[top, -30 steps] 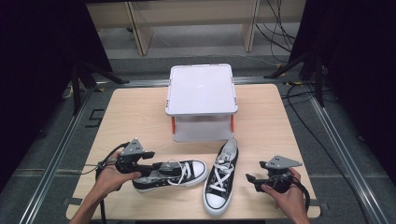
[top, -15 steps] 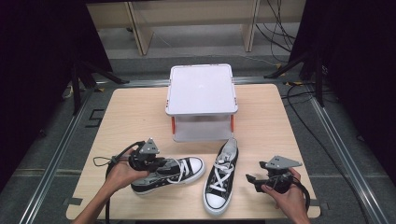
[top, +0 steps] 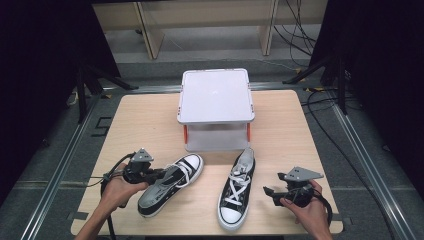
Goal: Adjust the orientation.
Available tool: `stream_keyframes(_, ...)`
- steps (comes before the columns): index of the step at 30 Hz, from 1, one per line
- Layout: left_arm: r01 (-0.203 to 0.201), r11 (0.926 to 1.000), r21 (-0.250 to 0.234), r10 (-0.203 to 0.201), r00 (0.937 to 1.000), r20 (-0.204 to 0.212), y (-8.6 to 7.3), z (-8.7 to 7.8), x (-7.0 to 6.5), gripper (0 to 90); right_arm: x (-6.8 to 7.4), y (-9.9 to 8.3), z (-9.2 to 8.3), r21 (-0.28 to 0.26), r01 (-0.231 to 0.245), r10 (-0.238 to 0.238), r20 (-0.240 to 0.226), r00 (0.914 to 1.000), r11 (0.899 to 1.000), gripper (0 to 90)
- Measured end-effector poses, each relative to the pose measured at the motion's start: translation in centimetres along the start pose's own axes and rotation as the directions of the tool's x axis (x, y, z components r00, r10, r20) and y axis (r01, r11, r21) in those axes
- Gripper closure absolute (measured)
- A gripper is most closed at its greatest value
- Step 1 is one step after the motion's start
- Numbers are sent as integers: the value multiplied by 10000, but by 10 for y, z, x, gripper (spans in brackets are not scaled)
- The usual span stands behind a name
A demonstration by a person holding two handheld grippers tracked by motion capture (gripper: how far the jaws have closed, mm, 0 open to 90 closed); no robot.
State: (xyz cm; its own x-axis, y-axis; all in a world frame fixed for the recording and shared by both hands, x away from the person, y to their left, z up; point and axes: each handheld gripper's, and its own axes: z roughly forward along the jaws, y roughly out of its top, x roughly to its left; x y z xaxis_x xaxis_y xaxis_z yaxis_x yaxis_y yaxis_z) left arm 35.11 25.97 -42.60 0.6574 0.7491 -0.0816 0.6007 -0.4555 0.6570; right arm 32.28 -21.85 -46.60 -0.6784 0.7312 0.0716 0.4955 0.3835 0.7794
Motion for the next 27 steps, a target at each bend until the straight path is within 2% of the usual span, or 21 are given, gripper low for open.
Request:
stream_keyframes(2,104,9999,8,-105,9999,78,-2,0,2,830,0,0,1,14,7,-7,-18,10000,10000,259)
stream_keyframes(3,337,9992,-222,-333,9992,219,-4,-2,3,819,0,0,1,29,15,-14,-28,10000,10000,259)
stream_keyframes(4,337,9992,-222,-333,9992,219,-4,-2,3,800,0,0,1,29,15,-14,-28,10000,10000,259)
stream_keyframes(5,392,9982,-458,-380,9990,255,-4,-7,3,742,0,0,1,36,13,-13,-6,10000,10000,259)
stream_keyframes(7,319,9981,-530,-302,9990,323,-4,-10,3,678,0,0,1,32,14,-14,-10,10000,10000,259)
stream_keyframes(8,-6,9990,-445,17,9997,257,-6,-16,3,646,0,0,1,26,-7,7,-36,10000,10000,259)
stream_keyframes(10,-228,9985,-501,242,9993,283,-8,-21,2,620,-1,0,0,16,-7,7,-23,10000,10000,259)
stream_keyframes(15,-545,9978,-380,556,9981,282,-16,-30,-5,503,-1,0,1,40,16,-15,-72,10000,10000,258)
stream_keyframes(19,-619,9980,-134,622,9977,268,-23,-29,-12,486,0,0,1,41,56,-56,-67,10000,10000,258)
stream_keyframes(21,-705,9975,-52,706,9968,364,-27,-28,-15,486,2,0,0,82,-16,16,108,9999,10000,258)
stream_keyframes(24,-594,9982,-116,596,9980,189,-29,-27,-14,474,2,0,-1,14,51,-51,82,10000,10000,257)
stream_keyframes(25,-829,9965,125,830,9965,-127,-27,-23,-11,473,1,0,0,41,228,-228,108,9997,9997,258)
stream_keyframes(26,-756,9971,118,758,9970,-162,-26,-20,-10,470,2,0,0,49,101,-102,109,9999,9999,257)
stream_keyframes(27,-849,9962,188,852,9962,-164,-24,-16,-9,467,3,0,0,61,45,-46,79,10000,10000,258)
